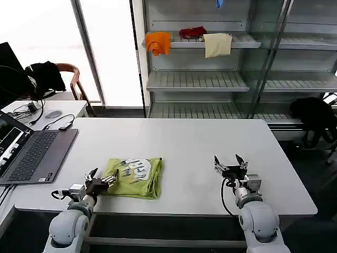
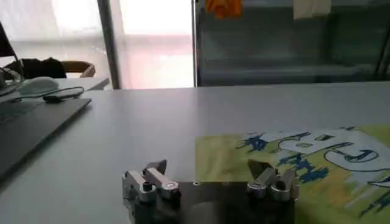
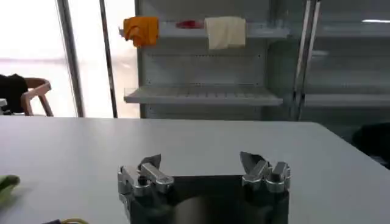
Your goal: Fold and organize the clothes.
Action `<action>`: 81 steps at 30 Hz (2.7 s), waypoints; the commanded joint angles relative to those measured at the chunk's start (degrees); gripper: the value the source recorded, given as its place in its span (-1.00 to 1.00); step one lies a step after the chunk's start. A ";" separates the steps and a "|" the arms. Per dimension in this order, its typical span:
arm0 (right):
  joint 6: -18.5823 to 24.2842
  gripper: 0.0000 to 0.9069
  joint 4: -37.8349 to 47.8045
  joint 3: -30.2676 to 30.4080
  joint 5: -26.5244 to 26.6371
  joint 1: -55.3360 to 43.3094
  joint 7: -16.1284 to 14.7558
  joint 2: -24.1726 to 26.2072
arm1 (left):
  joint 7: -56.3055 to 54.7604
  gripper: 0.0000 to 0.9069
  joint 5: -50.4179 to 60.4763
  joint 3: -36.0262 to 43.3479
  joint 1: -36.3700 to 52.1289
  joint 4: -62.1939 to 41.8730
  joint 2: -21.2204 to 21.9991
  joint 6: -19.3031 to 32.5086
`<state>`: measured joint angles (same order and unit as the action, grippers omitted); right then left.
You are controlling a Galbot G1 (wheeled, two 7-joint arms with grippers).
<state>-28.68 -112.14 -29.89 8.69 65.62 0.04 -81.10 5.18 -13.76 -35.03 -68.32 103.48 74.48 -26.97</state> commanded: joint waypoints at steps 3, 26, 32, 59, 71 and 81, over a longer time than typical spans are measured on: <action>0.35 1.00 -0.22 -0.42 0.05 0.45 -0.06 0.28 | 0.30 -0.04 -3.83 -0.49 0.09 -1.38 0.43 -2.45; 0.30 1.00 -1.97 -0.79 0.01 0.96 0.43 0.05 | 2.66 -1.00 7.11 -0.75 -0.95 1.82 0.29 3.71; 0.54 1.00 -1.99 -1.09 0.07 1.27 0.36 0.15 | 6.28 -1.00 18.99 -6.15 -0.52 2.34 -6.03 7.95; 6.43 1.00 0.45 -3.22 0.59 5.50 -1.09 0.80 | 16.90 -0.98 34.77 -7.11 1.50 10.15 -14.48 4.02; 7.75 1.00 -0.08 -6.06 1.88 8.32 -1.11 2.58 | 11.07 -0.96 45.32 18.40 1.75 9.17 7.62 -1.21; 5.61 1.00 -2.18 -5.58 1.77 6.60 -0.81 2.29 | 3.45 -0.96 35.43 27.53 7.36 4.28 12.38 -6.07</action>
<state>-22.15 -113.20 -35.21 10.46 72.43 -0.87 -78.98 14.53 25.26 -20.42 -64.41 110.40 77.87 -28.87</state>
